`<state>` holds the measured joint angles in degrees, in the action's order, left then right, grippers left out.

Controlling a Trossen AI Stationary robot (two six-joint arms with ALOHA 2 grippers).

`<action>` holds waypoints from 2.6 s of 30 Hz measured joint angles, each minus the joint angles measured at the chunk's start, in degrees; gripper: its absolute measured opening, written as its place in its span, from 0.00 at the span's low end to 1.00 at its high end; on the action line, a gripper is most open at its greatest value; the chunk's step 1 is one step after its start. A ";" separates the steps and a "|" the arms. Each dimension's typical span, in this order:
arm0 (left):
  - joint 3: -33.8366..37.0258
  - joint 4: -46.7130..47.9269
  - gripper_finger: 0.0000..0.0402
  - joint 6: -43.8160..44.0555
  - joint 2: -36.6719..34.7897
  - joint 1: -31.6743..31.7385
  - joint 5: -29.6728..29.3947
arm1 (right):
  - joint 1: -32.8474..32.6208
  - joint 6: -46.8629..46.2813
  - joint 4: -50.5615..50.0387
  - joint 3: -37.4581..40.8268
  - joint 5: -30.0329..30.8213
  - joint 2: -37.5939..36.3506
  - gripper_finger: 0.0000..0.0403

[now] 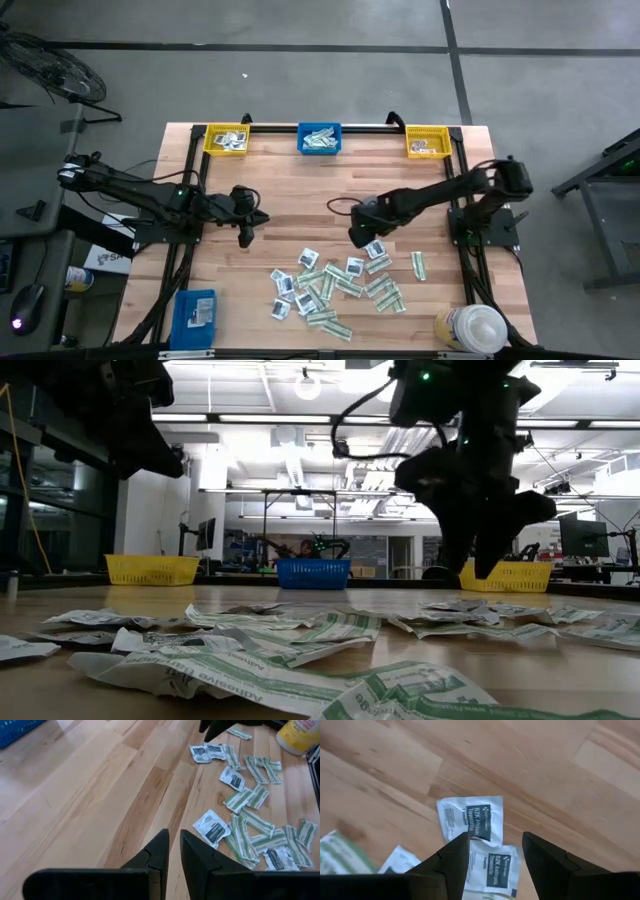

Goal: Pick & Place First Aid Supplies
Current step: Put the gray towelette pack into the left yellow bin

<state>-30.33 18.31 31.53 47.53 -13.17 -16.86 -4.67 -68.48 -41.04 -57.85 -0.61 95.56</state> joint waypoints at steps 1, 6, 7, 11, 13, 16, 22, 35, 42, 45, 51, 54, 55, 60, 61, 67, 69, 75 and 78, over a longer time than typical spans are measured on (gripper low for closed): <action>0.00 -0.02 0.12 0.00 0.00 0.00 0.01 | 0.00 -0.51 -0.40 -0.49 -0.07 0.83 0.44; 0.00 0.06 0.12 0.00 0.00 0.00 0.24 | 0.00 -4.28 -0.32 -0.83 -1.58 2.78 0.44; 0.00 0.11 0.12 0.00 0.00 0.00 0.26 | -0.13 -5.04 -0.37 -0.63 -1.70 2.79 0.44; 0.00 0.51 0.12 0.00 0.00 0.00 0.28 | -0.88 -5.43 -0.79 -0.45 -1.40 2.79 0.44; 0.00 1.15 0.12 0.02 0.00 0.00 0.31 | -1.40 -2.17 -0.79 -0.45 -0.37 2.79 0.44; 0.00 1.73 0.12 0.03 0.00 0.02 1.01 | -2.04 7.42 -0.89 -0.45 2.09 2.69 0.44; 0.00 2.25 0.12 0.19 0.00 0.00 1.51 | -2.14 31.62 -1.29 -0.44 2.16 2.59 0.44; 0.00 2.40 0.12 0.24 0.00 0.00 1.28 | -3.14 69.26 1.64 -0.39 4.02 2.57 0.44; 0.00 2.40 0.12 0.26 0.00 0.01 0.85 | -3.14 74.46 3.30 -0.39 2.17 2.57 0.44; 0.00 2.40 0.12 0.26 0.00 0.00 0.81 | -3.14 74.96 3.39 -0.39 1.55 2.66 0.44; 0.00 2.43 0.12 0.26 0.00 0.02 0.66 | -3.10 75.40 4.03 -0.36 1.32 4.45 0.44; 0.00 2.45 0.12 0.26 0.00 0.00 0.66 | -3.10 75.48 4.03 -0.36 1.07 5.96 0.44; 0.00 2.45 0.12 0.27 0.00 0.00 0.66 | -3.10 74.91 4.01 -0.36 1.16 6.31 0.44; 0.00 2.45 0.12 0.37 0.00 0.00 0.68 | -3.09 72.97 4.13 -0.39 0.94 6.68 0.40; 0.00 2.45 0.12 0.36 0.00 0.01 0.68 | -3.08 72.95 4.14 -0.39 0.64 6.68 0.38; 0.00 2.45 0.12 0.42 0.00 0.02 0.68 | -3.06 72.28 4.13 -0.39 -1.49 6.59 0.26; 0.00 2.45 0.12 0.44 0.00 0.02 0.70 | -3.10 71.16 4.14 -0.39 -1.64 6.59 0.22; 0.00 2.43 0.12 0.88 0.00 0.01 0.72 | -3.08 68.72 3.81 -0.82 -3.19 6.44 0.13; 0.00 2.43 0.12 1.22 0.00 0.02 0.76 | -3.10 68.47 3.12 -2.44 -4.05 6.44 0.08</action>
<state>-30.33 20.73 32.75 47.53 -13.15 -16.10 -7.77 -0.01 -37.92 -60.29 -4.65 102.00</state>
